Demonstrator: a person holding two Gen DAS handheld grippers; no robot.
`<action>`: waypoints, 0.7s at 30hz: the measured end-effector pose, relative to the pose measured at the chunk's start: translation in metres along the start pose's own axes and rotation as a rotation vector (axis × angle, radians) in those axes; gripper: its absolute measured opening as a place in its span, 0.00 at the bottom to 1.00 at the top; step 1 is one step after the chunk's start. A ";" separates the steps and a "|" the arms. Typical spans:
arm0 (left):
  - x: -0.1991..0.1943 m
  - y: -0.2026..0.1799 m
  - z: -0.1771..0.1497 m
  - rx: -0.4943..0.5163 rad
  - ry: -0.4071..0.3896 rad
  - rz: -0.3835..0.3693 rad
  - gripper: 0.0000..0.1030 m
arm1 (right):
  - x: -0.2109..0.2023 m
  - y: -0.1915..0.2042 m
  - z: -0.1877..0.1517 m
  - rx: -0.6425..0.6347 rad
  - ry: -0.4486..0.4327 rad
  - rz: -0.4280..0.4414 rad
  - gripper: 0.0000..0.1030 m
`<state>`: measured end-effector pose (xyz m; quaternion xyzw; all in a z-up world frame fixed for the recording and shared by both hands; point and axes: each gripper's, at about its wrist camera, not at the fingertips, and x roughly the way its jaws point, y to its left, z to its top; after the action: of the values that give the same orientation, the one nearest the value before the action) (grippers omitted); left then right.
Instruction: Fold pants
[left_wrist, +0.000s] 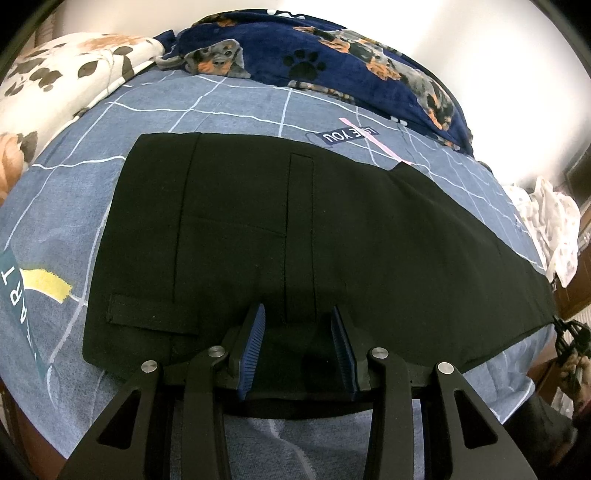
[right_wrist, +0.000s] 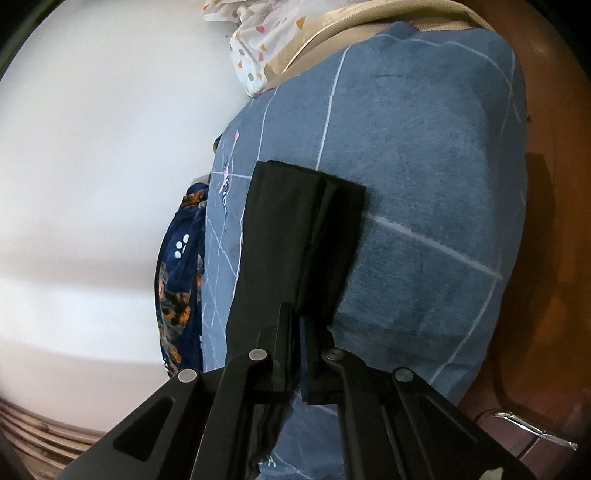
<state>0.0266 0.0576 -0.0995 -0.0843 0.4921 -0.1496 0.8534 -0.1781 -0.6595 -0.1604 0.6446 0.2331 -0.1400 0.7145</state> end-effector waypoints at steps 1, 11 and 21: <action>0.000 0.000 0.000 -0.001 0.000 0.001 0.38 | -0.001 -0.003 0.001 0.007 -0.003 0.002 0.03; 0.000 0.000 0.000 0.004 0.002 0.004 0.38 | -0.032 -0.021 0.013 0.090 -0.109 0.113 0.14; 0.001 0.000 0.000 0.000 0.001 0.002 0.40 | -0.040 -0.019 0.046 0.055 -0.164 0.070 0.31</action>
<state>0.0269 0.0571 -0.1005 -0.0836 0.4927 -0.1488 0.8533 -0.2144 -0.7117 -0.1537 0.6580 0.1472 -0.1735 0.7178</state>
